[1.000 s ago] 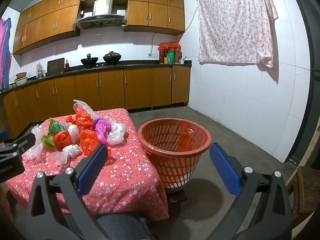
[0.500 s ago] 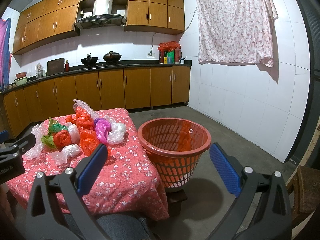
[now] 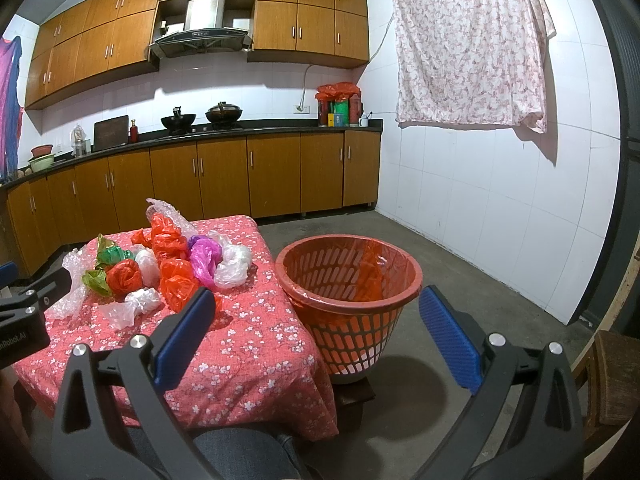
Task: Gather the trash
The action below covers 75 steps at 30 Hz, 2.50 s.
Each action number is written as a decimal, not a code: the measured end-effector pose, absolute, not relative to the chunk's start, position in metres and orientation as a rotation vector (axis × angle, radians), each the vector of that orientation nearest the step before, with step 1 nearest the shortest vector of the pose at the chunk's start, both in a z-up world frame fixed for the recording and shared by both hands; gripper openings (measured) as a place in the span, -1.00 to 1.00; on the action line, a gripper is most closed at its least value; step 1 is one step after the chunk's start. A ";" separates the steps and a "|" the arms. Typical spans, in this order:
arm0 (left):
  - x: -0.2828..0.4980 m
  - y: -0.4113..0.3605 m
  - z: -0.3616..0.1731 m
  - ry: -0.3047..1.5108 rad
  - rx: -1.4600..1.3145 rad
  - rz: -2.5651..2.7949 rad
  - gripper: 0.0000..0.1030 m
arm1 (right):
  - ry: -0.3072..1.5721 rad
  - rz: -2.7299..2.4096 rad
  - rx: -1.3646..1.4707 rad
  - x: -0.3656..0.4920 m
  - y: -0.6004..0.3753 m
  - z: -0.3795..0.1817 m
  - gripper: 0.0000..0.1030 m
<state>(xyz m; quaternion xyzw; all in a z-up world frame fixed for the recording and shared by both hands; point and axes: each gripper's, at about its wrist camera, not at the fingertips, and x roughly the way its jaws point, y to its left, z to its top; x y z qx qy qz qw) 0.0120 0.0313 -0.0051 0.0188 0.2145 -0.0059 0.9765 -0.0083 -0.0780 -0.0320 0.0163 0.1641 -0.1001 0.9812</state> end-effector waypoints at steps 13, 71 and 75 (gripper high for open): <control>0.016 0.040 -0.015 0.447 0.042 0.010 0.97 | 0.345 -0.205 0.041 -0.005 -0.078 -0.036 0.92; 0.172 0.224 -0.090 0.768 -0.173 0.140 -0.40 | 0.732 0.252 -0.034 0.218 0.037 -0.111 -0.34; 0.155 0.222 -0.077 0.736 -0.172 0.126 -0.41 | 0.716 0.259 -0.013 0.209 0.032 -0.103 -0.34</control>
